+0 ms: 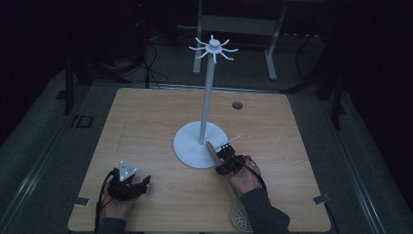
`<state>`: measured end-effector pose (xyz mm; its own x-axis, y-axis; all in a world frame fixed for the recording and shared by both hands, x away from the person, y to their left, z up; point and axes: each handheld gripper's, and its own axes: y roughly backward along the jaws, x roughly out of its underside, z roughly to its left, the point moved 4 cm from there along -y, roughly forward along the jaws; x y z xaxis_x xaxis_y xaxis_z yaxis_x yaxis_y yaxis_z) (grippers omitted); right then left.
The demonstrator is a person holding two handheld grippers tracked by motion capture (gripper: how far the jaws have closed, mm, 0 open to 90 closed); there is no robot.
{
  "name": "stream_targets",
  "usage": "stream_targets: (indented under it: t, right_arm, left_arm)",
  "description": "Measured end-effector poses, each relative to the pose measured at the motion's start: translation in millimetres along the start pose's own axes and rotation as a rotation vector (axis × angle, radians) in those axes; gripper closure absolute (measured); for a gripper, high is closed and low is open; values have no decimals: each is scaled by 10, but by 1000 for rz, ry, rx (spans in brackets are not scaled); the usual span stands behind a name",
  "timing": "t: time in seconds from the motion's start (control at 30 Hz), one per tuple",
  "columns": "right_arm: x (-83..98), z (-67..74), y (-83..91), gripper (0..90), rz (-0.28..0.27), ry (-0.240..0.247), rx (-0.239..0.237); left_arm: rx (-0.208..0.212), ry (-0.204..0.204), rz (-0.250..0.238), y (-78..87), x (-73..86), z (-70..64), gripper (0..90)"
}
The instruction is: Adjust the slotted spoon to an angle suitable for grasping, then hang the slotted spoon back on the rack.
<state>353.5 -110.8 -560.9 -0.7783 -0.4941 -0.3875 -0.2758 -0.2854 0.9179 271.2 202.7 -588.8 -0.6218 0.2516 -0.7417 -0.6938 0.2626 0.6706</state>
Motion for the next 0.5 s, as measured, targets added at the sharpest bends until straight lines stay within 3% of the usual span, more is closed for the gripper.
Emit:
stream_targets:
  t: [0.5]
  right_arm:
    - [-9,-46,158,732,-87,-12,13]
  left_arm:
    - [-1,-1,1,-4,-1,-4,375]
